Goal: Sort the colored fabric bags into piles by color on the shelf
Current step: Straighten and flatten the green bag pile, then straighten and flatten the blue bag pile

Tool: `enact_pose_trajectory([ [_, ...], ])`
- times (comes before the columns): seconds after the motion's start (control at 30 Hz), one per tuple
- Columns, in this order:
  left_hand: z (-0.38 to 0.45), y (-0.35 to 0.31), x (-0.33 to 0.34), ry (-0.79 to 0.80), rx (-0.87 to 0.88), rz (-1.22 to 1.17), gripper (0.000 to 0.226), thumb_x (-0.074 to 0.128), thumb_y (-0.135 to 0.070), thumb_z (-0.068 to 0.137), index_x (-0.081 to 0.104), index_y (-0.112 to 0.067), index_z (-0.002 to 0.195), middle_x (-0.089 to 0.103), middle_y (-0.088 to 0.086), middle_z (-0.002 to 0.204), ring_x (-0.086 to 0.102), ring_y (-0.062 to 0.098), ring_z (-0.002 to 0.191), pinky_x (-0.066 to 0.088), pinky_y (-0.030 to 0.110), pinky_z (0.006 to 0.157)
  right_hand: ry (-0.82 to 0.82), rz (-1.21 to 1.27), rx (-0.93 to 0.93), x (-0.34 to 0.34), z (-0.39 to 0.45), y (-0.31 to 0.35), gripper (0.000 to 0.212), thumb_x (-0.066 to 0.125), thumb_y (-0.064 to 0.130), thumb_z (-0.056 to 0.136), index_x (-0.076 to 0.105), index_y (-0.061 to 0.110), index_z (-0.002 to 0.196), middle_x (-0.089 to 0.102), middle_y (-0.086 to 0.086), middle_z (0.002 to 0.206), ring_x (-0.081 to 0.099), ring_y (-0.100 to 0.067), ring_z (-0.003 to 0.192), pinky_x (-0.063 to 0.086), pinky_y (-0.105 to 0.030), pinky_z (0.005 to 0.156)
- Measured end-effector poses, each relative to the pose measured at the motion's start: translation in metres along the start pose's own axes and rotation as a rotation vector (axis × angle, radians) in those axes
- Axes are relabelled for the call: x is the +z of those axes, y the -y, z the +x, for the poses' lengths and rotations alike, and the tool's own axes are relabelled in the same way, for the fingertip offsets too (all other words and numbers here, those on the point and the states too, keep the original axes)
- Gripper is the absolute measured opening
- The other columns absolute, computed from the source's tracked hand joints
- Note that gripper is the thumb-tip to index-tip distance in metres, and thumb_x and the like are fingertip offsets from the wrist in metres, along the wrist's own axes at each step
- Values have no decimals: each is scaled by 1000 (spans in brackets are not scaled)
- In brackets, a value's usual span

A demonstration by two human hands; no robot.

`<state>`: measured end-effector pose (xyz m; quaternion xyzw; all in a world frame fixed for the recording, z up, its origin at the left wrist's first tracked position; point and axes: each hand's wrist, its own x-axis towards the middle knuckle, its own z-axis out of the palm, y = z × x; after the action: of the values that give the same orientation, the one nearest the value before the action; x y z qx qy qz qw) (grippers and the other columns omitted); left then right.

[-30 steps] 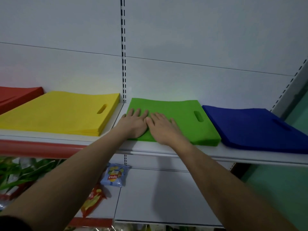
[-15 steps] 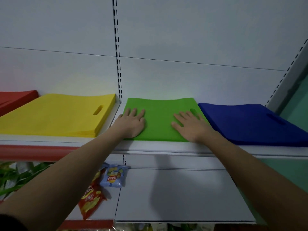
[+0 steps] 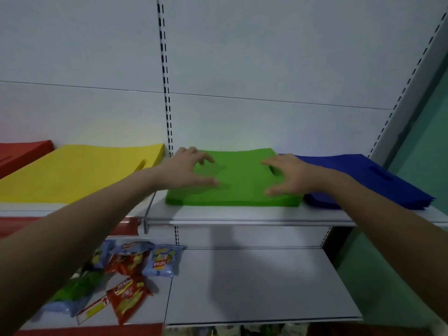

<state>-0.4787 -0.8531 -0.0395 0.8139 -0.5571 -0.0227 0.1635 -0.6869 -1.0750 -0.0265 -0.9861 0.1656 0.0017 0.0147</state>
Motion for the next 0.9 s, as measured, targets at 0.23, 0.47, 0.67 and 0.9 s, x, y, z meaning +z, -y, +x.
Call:
enact_pose_trajectory([
  [0.23,-16,1,15,45,85,244,77,69,-67,73,42,-35,137,43,-9,107,34,12,103,39,35,95,141,-8,41,12,-12,-6,96,75,50,78,21,27,154,21,2,157,15,-20,141,23,-38,117],
  [0.47,-2,-34,3,98,70,158,68,61,-67,80,43,-33,137,52,-5,119,35,17,116,34,36,100,-53,268,18,-13,-39,-8,51,68,46,87,55,23,131,52,3,133,47,-13,117,37,-26,98],
  [0.67,34,-109,16,10,96,-232,26,67,-45,88,60,-26,106,59,-8,97,55,18,94,45,31,79,-85,375,162,-37,-60,-65,36,58,38,95,61,10,72,62,-3,66,54,-15,56,48,-29,60],
  [0.9,74,-207,67,-23,193,-146,30,78,-32,80,59,-18,99,57,-10,89,56,17,86,46,30,75,-4,355,98,-29,-102,-166,23,70,40,87,65,18,83,66,4,84,57,-8,71,50,-30,70],
])
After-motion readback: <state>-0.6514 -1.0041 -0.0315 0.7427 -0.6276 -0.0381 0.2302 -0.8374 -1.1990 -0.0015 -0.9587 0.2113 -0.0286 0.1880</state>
